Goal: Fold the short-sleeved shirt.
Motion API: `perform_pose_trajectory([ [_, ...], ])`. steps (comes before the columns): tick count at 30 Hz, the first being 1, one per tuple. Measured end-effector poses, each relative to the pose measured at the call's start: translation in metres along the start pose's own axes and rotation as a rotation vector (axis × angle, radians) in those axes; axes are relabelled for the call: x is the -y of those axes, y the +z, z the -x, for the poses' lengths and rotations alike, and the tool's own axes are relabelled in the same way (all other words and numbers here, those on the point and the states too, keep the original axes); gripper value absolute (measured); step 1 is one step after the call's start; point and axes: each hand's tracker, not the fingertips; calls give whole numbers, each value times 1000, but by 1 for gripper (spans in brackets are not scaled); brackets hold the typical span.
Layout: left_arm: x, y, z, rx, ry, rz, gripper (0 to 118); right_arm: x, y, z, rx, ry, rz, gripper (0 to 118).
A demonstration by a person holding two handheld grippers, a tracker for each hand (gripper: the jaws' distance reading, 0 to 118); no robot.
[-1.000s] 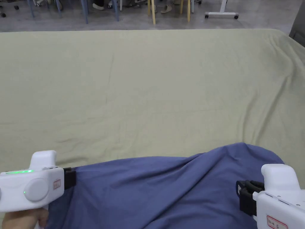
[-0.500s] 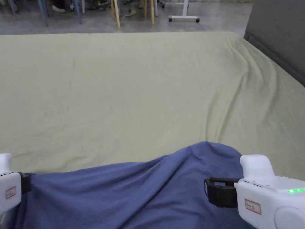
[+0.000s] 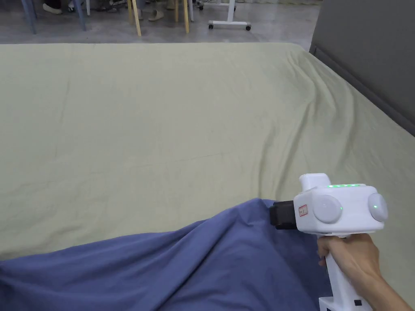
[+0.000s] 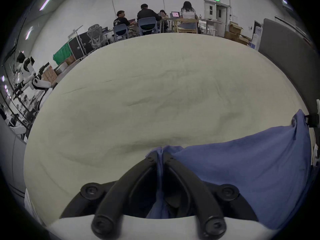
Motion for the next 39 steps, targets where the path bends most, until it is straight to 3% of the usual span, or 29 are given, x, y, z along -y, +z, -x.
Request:
perform_pose_trajectory([
  [3,1,2,-3,-5,-2,-4,2,7,-5,10,-23,52,20,107],
  [4,2,4,-4,-7,-6,-7,2,9,-2,13,-72,54,-14,97],
  [6,3,6,-7,-12,-15,-12,2,11,7,19,-43,77,-33,75],
  [7,3,7,-7,-13,-14,-19,2,12,9,21,-102,99,-34,60],
  [9,4,11,-5,-6,3,-37,2,12,16,23,-93,111,-51,17],
  [10,5,14,-5,-6,15,-43,2,12,20,22,-118,100,-84,5],
  [20,-22,50,12,9,67,-133,2,-3,62,4,-135,31,-162,5],
  [26,-34,77,16,-2,52,-198,2,1,86,4,-128,36,-213,5],
  [31,-40,97,25,14,105,-231,2,0,105,-8,-170,-51,-226,5],
  [39,-19,140,27,26,90,-267,2,36,149,-12,-165,0,-265,5],
])
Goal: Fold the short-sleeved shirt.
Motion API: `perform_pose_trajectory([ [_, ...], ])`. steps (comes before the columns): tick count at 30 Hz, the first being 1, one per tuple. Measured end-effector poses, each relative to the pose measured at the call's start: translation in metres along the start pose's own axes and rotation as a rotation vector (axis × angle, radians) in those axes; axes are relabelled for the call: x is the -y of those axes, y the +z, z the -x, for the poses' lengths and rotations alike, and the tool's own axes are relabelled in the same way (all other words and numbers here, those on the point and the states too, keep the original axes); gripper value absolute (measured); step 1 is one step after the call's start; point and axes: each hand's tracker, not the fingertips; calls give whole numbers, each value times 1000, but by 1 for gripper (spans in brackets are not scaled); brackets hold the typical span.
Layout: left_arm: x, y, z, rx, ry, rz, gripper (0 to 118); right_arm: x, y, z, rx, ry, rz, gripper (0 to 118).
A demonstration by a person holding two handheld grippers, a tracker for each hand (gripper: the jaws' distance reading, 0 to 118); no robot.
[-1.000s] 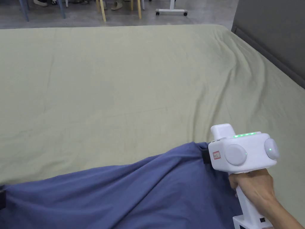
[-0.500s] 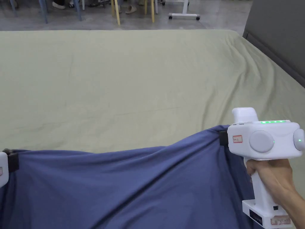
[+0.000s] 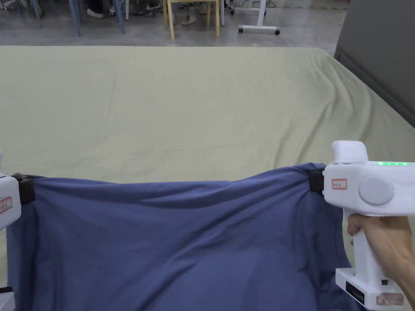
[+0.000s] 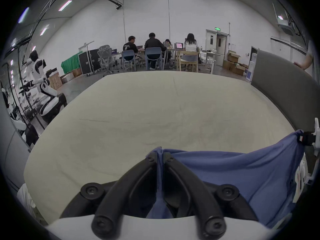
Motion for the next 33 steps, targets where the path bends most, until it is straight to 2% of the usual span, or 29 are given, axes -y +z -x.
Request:
perform_pose_trajectory([
  [5,29,44,3,-7,-31,-18,2,43,39,-2,-10,9,6,5],
  [10,72,92,14,14,34,4,2,101,81,-6,-15,-8,31,5],
  [15,120,137,25,-3,37,23,2,158,125,-17,-28,-71,49,5],
  [20,167,159,32,-20,56,67,2,208,150,-24,-14,-84,100,5],
  [25,199,150,29,-34,77,153,2,236,140,-17,39,-41,186,5],
  [28,208,139,24,-73,3,200,2,243,130,-7,95,18,224,5],
  [33,211,135,29,-60,28,192,2,241,126,3,132,67,227,7],
])
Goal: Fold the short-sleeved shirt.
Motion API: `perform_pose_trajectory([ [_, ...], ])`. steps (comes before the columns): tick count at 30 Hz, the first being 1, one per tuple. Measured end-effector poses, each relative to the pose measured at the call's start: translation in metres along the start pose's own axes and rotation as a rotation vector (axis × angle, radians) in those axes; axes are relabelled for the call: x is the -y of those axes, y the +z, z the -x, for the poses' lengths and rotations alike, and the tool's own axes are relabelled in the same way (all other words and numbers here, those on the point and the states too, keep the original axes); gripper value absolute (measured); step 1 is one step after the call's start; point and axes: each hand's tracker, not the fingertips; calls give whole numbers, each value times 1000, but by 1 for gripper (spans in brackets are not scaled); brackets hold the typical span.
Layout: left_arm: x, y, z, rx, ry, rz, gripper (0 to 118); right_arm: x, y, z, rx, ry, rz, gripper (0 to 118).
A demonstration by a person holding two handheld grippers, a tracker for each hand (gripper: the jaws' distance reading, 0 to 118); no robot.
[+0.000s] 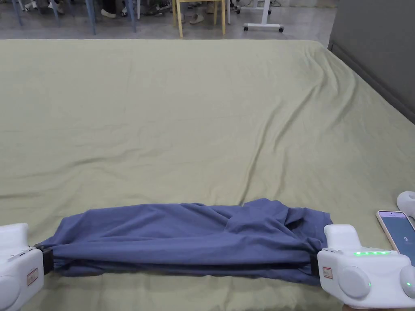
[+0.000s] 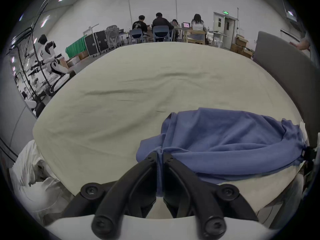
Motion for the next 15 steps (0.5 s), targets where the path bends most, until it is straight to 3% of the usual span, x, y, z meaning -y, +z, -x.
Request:
perform_pose_trajectory([
  [1,-1,-1,2,4,11,1,3,-1,0,0,5,4,2,17],
  [2,-1,-3,3,6,19,13,13,-2,-1,-1,20,9,15,42],
  [3,-2,-5,4,-1,24,40,35,-3,-1,-2,29,11,31,73],
  [4,-3,-4,3,-10,23,75,71,-2,-2,-4,32,8,52,99],
  [5,-3,-7,4,-9,20,116,108,-1,-2,-7,37,4,66,114],
  [10,-3,1,0,15,22,104,112,-1,8,-17,16,-35,57,113],
  [15,-21,27,-3,60,64,44,111,-17,39,-11,18,-21,-69,111],
])
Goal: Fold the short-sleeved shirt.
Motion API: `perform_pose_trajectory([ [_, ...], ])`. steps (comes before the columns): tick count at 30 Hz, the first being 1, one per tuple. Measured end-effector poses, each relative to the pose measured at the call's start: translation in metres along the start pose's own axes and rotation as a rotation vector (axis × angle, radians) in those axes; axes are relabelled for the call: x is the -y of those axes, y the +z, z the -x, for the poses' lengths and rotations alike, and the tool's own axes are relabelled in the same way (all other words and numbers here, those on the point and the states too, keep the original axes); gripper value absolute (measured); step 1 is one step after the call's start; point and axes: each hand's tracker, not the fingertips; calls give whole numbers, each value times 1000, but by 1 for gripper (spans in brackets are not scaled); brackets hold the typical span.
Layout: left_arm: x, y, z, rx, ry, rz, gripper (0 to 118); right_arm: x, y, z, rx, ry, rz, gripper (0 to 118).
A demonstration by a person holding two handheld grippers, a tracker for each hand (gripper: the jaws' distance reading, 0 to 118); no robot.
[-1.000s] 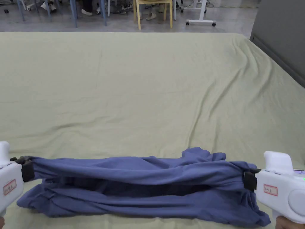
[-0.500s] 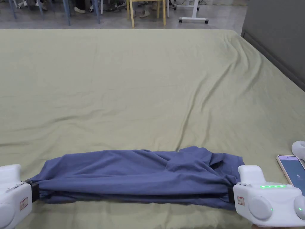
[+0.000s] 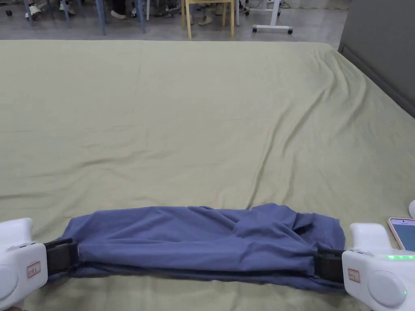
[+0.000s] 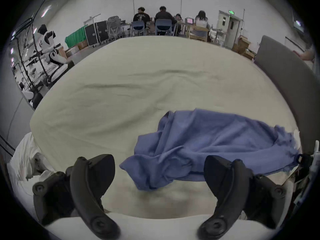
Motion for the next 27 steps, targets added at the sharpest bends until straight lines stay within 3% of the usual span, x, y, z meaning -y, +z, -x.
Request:
perform_pose_trajectory([
  [1,-4,8,-1,25,10,-29,106,-5,8,3,-10,5,-33,107],
  [2,-8,18,-2,59,17,-68,85,-11,16,7,-28,11,-70,91],
  [3,-11,28,-4,84,23,-115,43,-17,25,12,-59,22,-109,68],
  [4,-15,35,-5,94,28,-147,43,-22,33,16,-96,35,-150,68],
  [5,-18,38,-5,88,29,-147,24,-27,39,21,-134,43,-174,58],
  [6,-21,40,-4,97,55,-163,0,-32,42,26,-177,41,-179,38],
  [7,-27,40,-1,109,48,-147,0,-35,44,32,-220,30,-190,10],
  [8,-31,39,2,143,47,-124,0,-37,45,37,-256,9,-212,5],
  [10,-28,31,4,136,63,-135,0,-43,41,49,-268,16,-183,5],
  [13,-27,25,4,61,17,-125,0,-46,32,71,-175,102,-166,5],
  [15,-29,16,10,48,24,-120,0,-47,27,79,-184,109,-163,5],
  [16,-31,10,15,51,34,-117,2,-48,25,80,-199,102,-150,5],
  [17,-32,9,18,65,49,-87,33,-49,22,82,-221,81,-129,5],
  [18,-35,-1,22,82,52,-24,80,-50,19,84,-235,66,-123,5],
  [19,-38,-11,26,83,48,34,115,-51,17,86,-246,62,-120,5],
  [23,-48,-64,57,189,71,117,118,-56,8,89,-281,42,-102,5],
  [27,-36,-82,52,308,222,227,118,-59,-4,92,-329,-16,-73,5],
])
